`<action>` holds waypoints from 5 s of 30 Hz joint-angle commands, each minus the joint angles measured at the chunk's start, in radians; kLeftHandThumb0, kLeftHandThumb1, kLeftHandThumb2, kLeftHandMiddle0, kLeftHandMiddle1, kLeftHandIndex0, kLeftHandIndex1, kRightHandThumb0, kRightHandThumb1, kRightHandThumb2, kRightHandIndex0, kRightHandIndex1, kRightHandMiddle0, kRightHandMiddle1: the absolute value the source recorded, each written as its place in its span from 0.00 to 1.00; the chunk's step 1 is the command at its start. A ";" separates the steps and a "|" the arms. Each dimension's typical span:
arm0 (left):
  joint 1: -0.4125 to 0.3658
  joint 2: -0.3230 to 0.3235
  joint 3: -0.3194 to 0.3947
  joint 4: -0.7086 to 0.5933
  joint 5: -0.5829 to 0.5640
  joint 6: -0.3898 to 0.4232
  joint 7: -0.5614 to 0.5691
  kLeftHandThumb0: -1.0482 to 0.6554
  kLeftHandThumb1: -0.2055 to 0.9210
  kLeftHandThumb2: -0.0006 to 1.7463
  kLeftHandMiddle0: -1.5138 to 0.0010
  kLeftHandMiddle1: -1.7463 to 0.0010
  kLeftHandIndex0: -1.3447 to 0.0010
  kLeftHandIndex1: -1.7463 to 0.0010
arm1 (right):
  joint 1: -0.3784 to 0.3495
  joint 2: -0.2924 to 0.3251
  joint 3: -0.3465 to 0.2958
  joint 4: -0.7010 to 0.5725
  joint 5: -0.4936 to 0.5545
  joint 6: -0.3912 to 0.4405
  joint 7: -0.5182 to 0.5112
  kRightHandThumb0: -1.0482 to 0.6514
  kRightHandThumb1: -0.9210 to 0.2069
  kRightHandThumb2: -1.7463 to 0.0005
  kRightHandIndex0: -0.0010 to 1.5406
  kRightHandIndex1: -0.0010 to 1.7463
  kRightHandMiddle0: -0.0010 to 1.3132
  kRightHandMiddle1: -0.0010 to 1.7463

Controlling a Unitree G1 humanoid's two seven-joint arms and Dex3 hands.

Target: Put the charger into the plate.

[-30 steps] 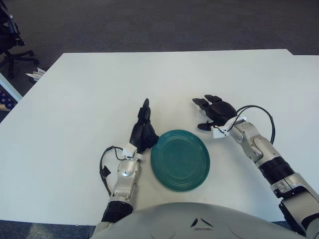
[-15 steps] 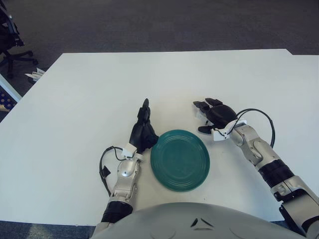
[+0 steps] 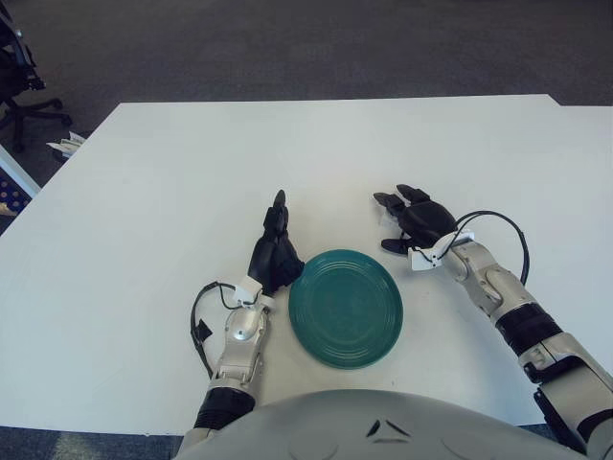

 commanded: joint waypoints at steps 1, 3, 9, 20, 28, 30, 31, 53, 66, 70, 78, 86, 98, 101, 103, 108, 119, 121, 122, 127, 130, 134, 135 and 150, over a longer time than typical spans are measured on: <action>0.068 0.006 0.004 0.038 -0.006 0.052 0.009 0.00 1.00 0.66 1.00 1.00 0.99 0.99 | 0.000 0.007 0.012 0.078 0.030 -0.004 0.031 0.00 0.00 0.50 0.00 0.00 0.00 0.11; 0.070 0.004 0.004 0.030 -0.006 0.058 0.012 0.00 1.00 0.66 1.00 1.00 0.98 0.99 | -0.010 0.009 0.010 0.100 0.046 -0.008 0.041 0.00 0.00 0.50 0.00 0.00 0.00 0.12; 0.078 0.002 0.000 0.005 0.001 0.072 0.019 0.00 1.00 0.66 1.00 1.00 0.98 0.98 | -0.022 0.006 0.009 0.125 0.085 -0.005 0.076 0.00 0.00 0.50 0.01 0.00 0.00 0.14; 0.093 -0.013 -0.003 -0.030 -0.010 0.079 0.024 0.00 1.00 0.65 1.00 1.00 0.97 0.98 | -0.057 -0.019 0.014 0.149 0.099 0.012 0.160 0.01 0.00 0.52 0.03 0.01 0.00 0.18; 0.109 -0.014 -0.014 -0.082 0.006 0.108 0.054 0.00 1.00 0.65 1.00 1.00 0.97 0.97 | -0.110 -0.019 0.015 0.258 0.113 0.016 0.173 0.02 0.00 0.53 0.05 0.01 0.00 0.21; 0.111 -0.012 -0.016 -0.089 0.008 0.112 0.059 0.00 1.00 0.65 1.00 1.00 0.97 0.97 | -0.124 -0.017 0.020 0.293 0.112 0.008 0.163 0.02 0.00 0.53 0.06 0.01 0.00 0.22; 0.113 -0.012 -0.018 -0.094 0.010 0.115 0.063 0.00 1.00 0.65 1.00 1.00 0.97 0.97 | -0.139 -0.014 0.024 0.336 0.110 -0.003 0.148 0.02 0.00 0.53 0.06 0.01 0.00 0.22; 0.135 -0.014 -0.044 -0.157 0.021 0.131 0.109 0.00 1.00 0.65 1.00 1.00 0.97 0.96 | -0.167 -0.027 0.053 0.447 0.112 -0.028 0.098 0.00 0.00 0.52 0.09 0.01 0.00 0.33; 0.132 0.007 -0.039 -0.135 0.033 0.071 0.111 0.00 1.00 0.66 1.00 1.00 0.94 0.93 | -0.153 -0.024 0.053 0.419 0.108 0.011 0.081 0.01 0.00 0.55 0.14 0.01 0.00 0.43; 0.129 0.010 -0.033 -0.115 0.024 0.037 0.103 0.00 1.00 0.66 1.00 1.00 0.94 0.93 | -0.154 -0.021 0.054 0.426 0.108 0.017 0.060 0.02 0.00 0.56 0.16 0.01 0.00 0.44; 0.095 0.005 0.009 -0.039 0.004 -0.017 0.117 0.00 1.00 0.66 1.00 1.00 0.96 0.92 | -0.168 -0.011 0.059 0.495 0.094 0.016 -0.078 0.11 0.00 0.67 0.18 0.32 0.07 0.55; 0.076 -0.040 0.053 0.016 -0.033 -0.085 0.149 0.00 1.00 0.66 1.00 1.00 0.98 0.92 | -0.180 0.003 0.065 0.588 0.090 0.010 -0.242 0.23 0.00 0.76 0.07 0.94 0.17 0.83; 0.040 -0.058 0.073 0.091 -0.004 -0.200 0.245 0.00 1.00 0.67 0.98 1.00 0.99 0.84 | -0.207 0.003 0.069 0.673 0.107 -0.015 -0.356 0.38 0.24 0.51 0.32 1.00 0.29 0.99; 0.034 -0.060 0.075 0.104 0.001 -0.218 0.263 0.00 1.00 0.67 0.97 1.00 1.00 0.81 | -0.211 0.002 0.069 0.682 0.108 -0.024 -0.373 0.38 0.26 0.48 0.36 1.00 0.30 0.99; 0.033 -0.062 0.075 0.106 0.001 -0.225 0.272 0.00 1.00 0.68 0.96 0.99 1.00 0.79 | -0.213 0.001 0.069 0.688 0.108 -0.031 -0.386 0.38 0.28 0.47 0.39 1.00 0.30 1.00; 0.030 -0.066 0.079 0.113 -0.016 -0.234 0.275 0.00 1.00 0.68 0.93 0.99 1.00 0.75 | -0.216 0.000 0.070 0.704 0.107 -0.052 -0.423 0.37 0.30 0.44 0.43 1.00 0.32 1.00; 0.016 -0.072 0.088 0.131 -0.020 -0.259 0.299 0.00 1.00 0.69 0.89 0.99 1.00 0.70 | -0.219 0.002 0.071 0.721 0.109 -0.082 -0.457 0.36 0.35 0.40 0.47 1.00 0.34 1.00; 0.015 -0.072 0.088 0.132 -0.024 -0.259 0.298 0.00 1.00 0.69 0.88 0.99 1.00 0.70 | -0.219 0.002 0.071 0.722 0.108 -0.085 -0.464 0.36 0.35 0.40 0.48 1.00 0.35 1.00; 0.014 -0.071 0.089 0.133 -0.026 -0.258 0.298 0.00 1.00 0.69 0.88 0.99 1.00 0.70 | -0.219 0.003 0.071 0.723 0.108 -0.086 -0.471 0.36 0.36 0.40 0.48 1.00 0.35 1.00; 0.015 -0.073 0.088 0.128 -0.028 -0.253 0.298 0.00 1.00 0.69 0.88 0.99 1.00 0.69 | -0.218 0.003 0.075 0.726 0.103 -0.084 -0.501 0.36 0.40 0.36 0.51 1.00 0.38 1.00; 0.012 -0.071 0.089 0.130 -0.028 -0.257 0.298 0.00 1.00 0.69 0.89 1.00 1.00 0.69 | -0.220 0.001 0.084 0.736 0.095 -0.083 -0.529 0.35 0.43 0.33 0.54 1.00 0.40 1.00; 0.009 -0.069 0.090 0.136 -0.025 -0.265 0.299 0.00 1.00 0.69 0.89 1.00 1.00 0.69 | -0.222 0.001 0.091 0.742 0.095 -0.088 -0.547 0.35 0.46 0.31 0.57 1.00 0.41 1.00; 0.009 -0.069 0.091 0.137 -0.023 -0.267 0.300 0.00 1.00 0.69 0.90 1.00 1.00 0.70 | -0.222 0.000 0.092 0.743 0.095 -0.090 -0.549 0.35 0.47 0.30 0.59 1.00 0.42 1.00; 0.009 -0.050 0.097 0.134 -0.042 -0.256 0.264 0.00 1.00 0.68 0.93 1.00 1.00 0.69 | -0.286 0.002 0.089 0.734 0.106 -0.128 -0.519 0.33 0.54 0.24 0.67 1.00 0.47 1.00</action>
